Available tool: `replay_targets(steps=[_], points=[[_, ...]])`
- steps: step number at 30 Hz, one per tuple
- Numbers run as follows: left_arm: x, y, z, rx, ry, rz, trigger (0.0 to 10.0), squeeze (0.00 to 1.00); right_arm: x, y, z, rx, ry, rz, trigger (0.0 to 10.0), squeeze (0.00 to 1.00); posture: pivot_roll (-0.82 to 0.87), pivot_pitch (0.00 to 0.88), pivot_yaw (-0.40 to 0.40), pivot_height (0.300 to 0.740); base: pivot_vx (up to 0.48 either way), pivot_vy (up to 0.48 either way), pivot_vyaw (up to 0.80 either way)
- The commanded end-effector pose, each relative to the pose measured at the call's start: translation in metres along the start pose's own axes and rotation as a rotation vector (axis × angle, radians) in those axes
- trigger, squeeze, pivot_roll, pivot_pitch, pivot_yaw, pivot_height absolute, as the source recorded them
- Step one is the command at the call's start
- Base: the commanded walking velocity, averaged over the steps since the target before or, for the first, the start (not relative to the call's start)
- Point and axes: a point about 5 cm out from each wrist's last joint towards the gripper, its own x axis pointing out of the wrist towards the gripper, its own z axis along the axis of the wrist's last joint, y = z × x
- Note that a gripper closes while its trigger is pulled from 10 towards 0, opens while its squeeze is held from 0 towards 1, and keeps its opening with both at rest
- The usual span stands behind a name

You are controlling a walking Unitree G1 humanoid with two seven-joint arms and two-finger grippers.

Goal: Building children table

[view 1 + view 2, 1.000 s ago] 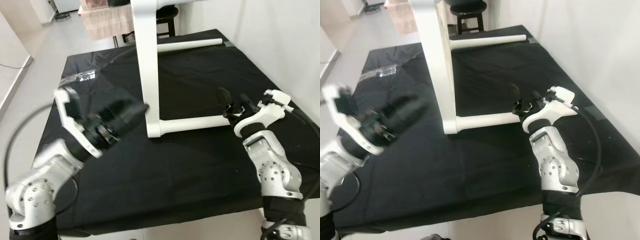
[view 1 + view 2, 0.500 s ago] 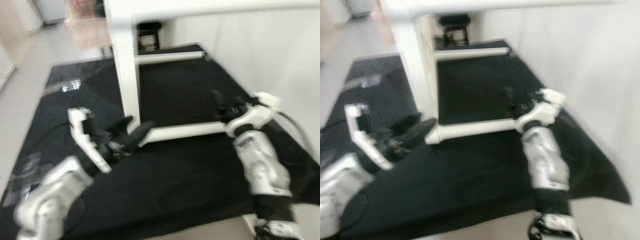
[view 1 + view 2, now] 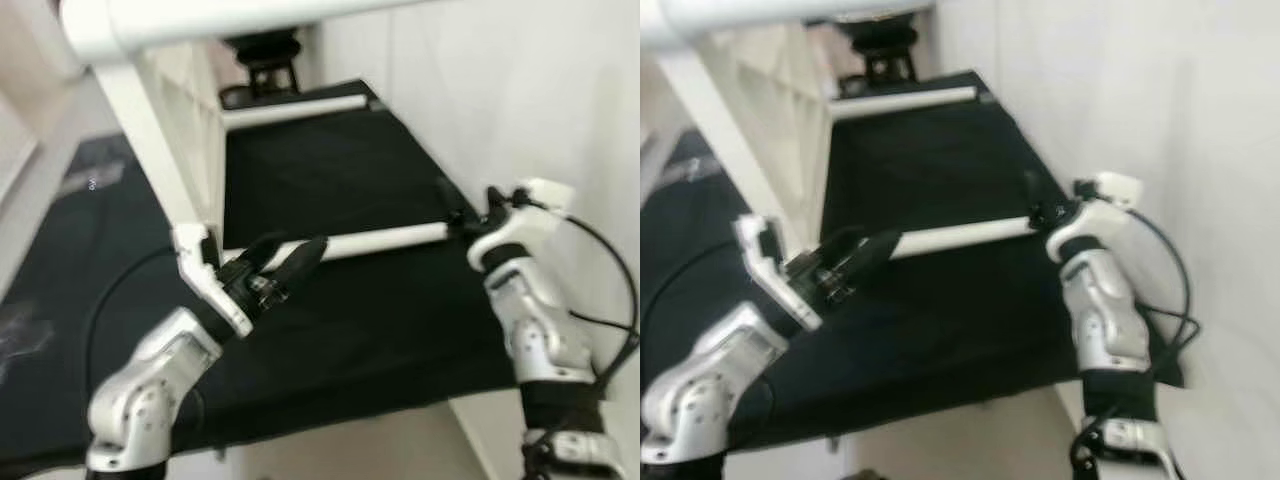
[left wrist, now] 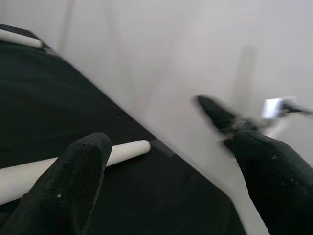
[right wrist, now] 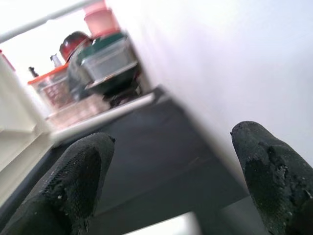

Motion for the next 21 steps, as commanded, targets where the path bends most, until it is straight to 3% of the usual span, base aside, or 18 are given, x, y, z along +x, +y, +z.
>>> replay_targets(steps=[1,6,9,10,11,16,21], points=[[-0.003,0.012,0.0,0.038,0.004,0.075,10.0,0.0,0.0,0.007,-0.009,-0.018,0.02,0.02,10.0,0.0,0.07,0.084,0.05,0.74,0.0,0.0,0.0],[-0.005,0.021,-0.003,0.059,-0.006,0.164,10.0,0.0,-0.003,0.009,-0.024,-0.038,0.067,0.021,10.0,0.0,0.07,0.08,0.041,0.74,0.0,0.0,0.0],[-0.007,0.027,-0.004,0.128,0.004,0.218,10.0,0.0,-0.005,0.014,-0.032,-0.056,0.09,0.033,10.0,0.0,0.07,0.081,0.04,0.74,0.0,0.0,0.0],[-0.007,0.029,-0.005,0.177,0.005,0.243,8.8,0.0,-0.006,0.018,-0.037,-0.069,0.101,0.045,10.0,0.0,0.06,0.083,0.038,0.74,0.0,0.0,0.0],[-0.009,0.032,-0.006,0.211,0.01,0.273,0.0,0.0,-0.007,0.021,-0.04,-0.074,0.109,0.057,10.0,0.0,0.06,0.084,0.037,0.74,0.0,0.0,0.0],[-0.013,0.039,-0.01,0.246,0.009,0.35,0.0,0.0,-0.01,0.031,-0.048,-0.108,0.124,0.104,10.0,0.0,0.06,0.09,0.033,0.74,0.0,0.0,0.0],[-0.02,0.042,-0.019,0.261,0.014,0.429,0.0,0.0,-0.015,0.052,-0.061,-0.164,0.139,0.195,10.0,0.0,0.06,0.094,0.031,0.74,0.0,0.0,0.0]])
